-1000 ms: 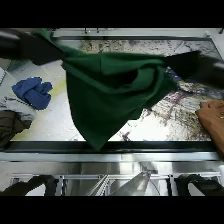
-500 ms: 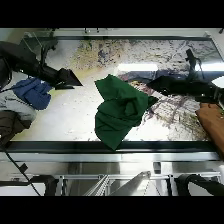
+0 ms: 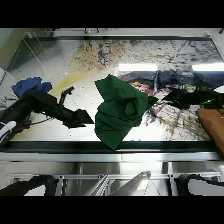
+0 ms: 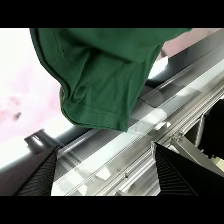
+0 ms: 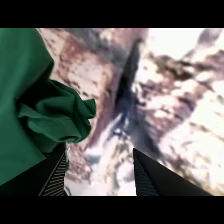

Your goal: Fold the shirts.

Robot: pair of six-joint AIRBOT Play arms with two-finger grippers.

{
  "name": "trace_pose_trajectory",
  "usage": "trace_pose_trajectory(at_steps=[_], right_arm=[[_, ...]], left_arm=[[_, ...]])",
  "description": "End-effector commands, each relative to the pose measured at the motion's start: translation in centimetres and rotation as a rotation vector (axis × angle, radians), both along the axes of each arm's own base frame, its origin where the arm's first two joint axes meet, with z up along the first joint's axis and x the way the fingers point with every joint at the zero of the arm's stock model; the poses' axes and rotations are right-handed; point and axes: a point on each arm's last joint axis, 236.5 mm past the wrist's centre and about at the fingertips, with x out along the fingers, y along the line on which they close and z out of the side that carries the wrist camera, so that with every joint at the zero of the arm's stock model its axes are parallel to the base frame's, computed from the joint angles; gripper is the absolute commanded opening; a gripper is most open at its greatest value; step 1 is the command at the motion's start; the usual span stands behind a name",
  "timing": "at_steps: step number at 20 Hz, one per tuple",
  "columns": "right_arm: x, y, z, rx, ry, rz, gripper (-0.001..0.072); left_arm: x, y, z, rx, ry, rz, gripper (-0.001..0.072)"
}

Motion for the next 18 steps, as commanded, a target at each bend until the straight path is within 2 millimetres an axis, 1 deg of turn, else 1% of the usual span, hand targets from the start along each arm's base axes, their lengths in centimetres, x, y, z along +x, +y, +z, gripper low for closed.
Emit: trace_pose_trajectory(at_steps=[1, 4, 6, 7, 10, 11, 14, 15, 16, 17, 18], right_arm=[[-1.1, 2.3, -2.9, 0.012, 0.065, 0.083, 0.0478], [-0.7, 4.9, -3.6, 0.039, 0.060, 0.107, 0.0478], [-0.1, 6.0, -3.0, 0.082, 0.034, 0.102, 0.0477], [0.3, 6.2, -2.5, 0.101, 0.022, 0.093, 0.0478], [0.9, 6.4, -1.8, 0.111, 0.005, 0.094, 0.0477], [1.0, 6.5, -1.5, 0.123, 0.003, 0.089, 0.0477], [1.4, 6.8, -1.1, 0.147, -0.003, 0.070, 0.0477], [1.6, 6.8, -1.1, 0.150, -0.006, 0.064, 0.0478], [1.7, 6.7, -1.1, 0.145, -0.010, 0.059, 0.0477], [1.8, 6.6, -1.1, 0.141, -0.012, 0.056, 0.0478], [1.9, 6.6, -1.2, 0.140, -0.014, 0.054, 0.0477]], left_arm=[[-1.1, -1.7, -3.4, 0.021, 0.014, 0.038, 0.0627], [-0.6, -2.7, -6.0, 0.045, 0.055, 0.020, 0.0627], [-0.3, -2.9, -7.0, 0.044, 0.103, 0.007, 0.0628], [-0.1, -2.8, -7.3, 0.040, 0.114, 0.004, 0.0628], [1.4, -2.4, -7.9, 0.052, 0.089, 0.044, 0.0628], [1.9, -2.7, -7.9, 0.045, 0.074, 0.059, 0.0628], [3.3, -4.5, -7.2, -0.012, 0.012, 0.091, 0.0625], [3.5, -4.8, -7.2, -0.012, -0.006, 0.085, 0.0500], [3.4, -4.9, -7.3, -0.011, -0.017, 0.073, 0.0241], [3.3, -5.0, -7.2, -0.013, -0.019, 0.063, 0.0033], [3.1, -5.0, -7.2, -0.016, -0.019, 0.054, 0.0034]])
